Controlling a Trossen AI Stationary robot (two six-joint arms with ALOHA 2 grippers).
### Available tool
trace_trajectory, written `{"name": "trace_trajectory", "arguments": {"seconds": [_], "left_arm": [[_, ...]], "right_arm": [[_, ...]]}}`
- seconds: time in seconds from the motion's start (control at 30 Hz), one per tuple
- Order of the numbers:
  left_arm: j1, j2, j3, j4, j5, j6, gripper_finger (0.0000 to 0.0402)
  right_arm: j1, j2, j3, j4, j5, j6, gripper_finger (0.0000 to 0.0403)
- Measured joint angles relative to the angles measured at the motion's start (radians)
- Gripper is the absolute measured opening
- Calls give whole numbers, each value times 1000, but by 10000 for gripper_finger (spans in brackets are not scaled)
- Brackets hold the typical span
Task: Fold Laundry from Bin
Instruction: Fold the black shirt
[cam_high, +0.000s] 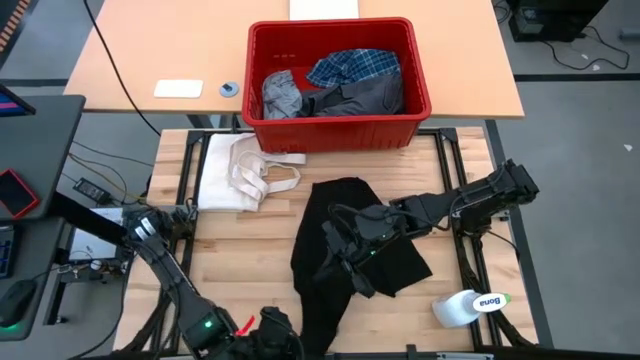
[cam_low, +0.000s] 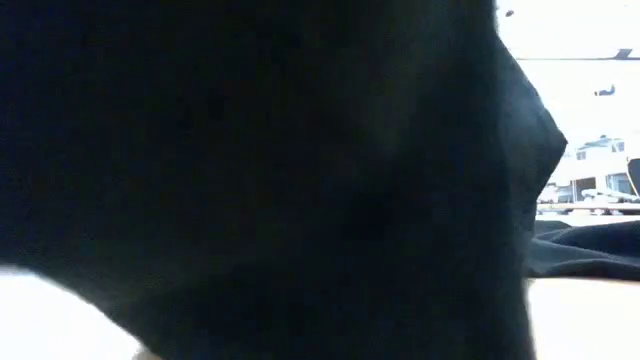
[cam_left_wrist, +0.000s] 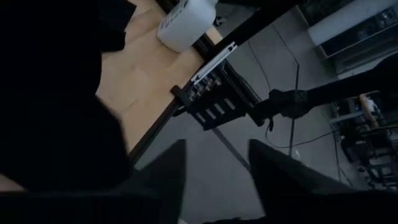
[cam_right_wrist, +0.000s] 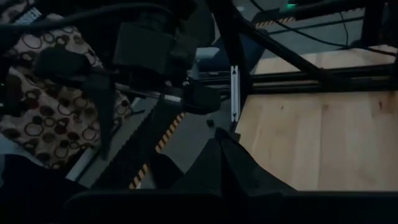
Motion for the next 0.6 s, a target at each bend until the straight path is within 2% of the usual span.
{"name": "trace_trajectory", "arguments": {"seconds": [0.1, 0.17, 0.3, 0.37, 0.47, 0.6], "left_arm": [[5, -2, 1, -6, -1, 4, 245], [6, -2, 1, -70, 0, -32, 262], [29, 19, 2, -273, 1, -198, 264], [53, 43, 1, -369, 5, -230, 258], [102, 69, 0, -409, 11, -172, 250], [164, 114, 2, -425, 90, -27, 249]], "right_arm": [[13, -10, 0, -23, 13, -5, 2], [26, -31, 0, -50, 46, -20, 2], [40, -76, 0, -80, 83, -35, 2], [40, -92, 0, -101, 84, -31, 2], [40, -102, 0, -126, 95, -27, 2], [51, -104, 0, -146, 118, -26, 2]]}}
